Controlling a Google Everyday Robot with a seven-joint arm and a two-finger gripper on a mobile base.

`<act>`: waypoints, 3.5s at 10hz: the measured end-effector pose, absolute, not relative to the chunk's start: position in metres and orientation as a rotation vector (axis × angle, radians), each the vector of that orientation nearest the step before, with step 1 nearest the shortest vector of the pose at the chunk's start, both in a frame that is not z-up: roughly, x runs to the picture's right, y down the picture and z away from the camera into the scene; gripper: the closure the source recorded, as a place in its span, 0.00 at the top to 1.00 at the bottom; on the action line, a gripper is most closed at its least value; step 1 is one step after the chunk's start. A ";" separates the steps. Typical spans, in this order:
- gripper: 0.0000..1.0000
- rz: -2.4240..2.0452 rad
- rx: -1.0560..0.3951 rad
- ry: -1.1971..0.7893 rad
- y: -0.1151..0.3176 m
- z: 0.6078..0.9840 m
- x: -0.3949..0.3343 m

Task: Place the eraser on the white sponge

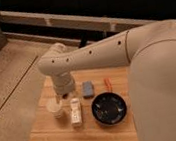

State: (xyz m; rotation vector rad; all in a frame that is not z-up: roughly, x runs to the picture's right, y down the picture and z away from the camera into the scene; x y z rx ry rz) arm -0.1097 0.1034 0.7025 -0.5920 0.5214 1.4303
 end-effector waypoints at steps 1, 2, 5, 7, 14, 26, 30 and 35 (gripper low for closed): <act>0.65 1.430 -0.592 0.521 0.103 0.702 -0.110; 0.65 1.430 -0.592 0.521 0.103 0.702 -0.110; 0.65 1.430 -0.592 0.521 0.103 0.702 -0.110; 0.65 1.430 -0.592 0.521 0.103 0.702 -0.110; 0.65 1.430 -0.592 0.521 0.103 0.702 -0.110; 0.65 1.519 -0.540 0.461 0.047 0.725 -0.105; 0.65 1.643 -0.588 0.351 0.007 0.764 -0.076; 0.65 1.568 -0.683 0.303 -0.008 0.813 -0.070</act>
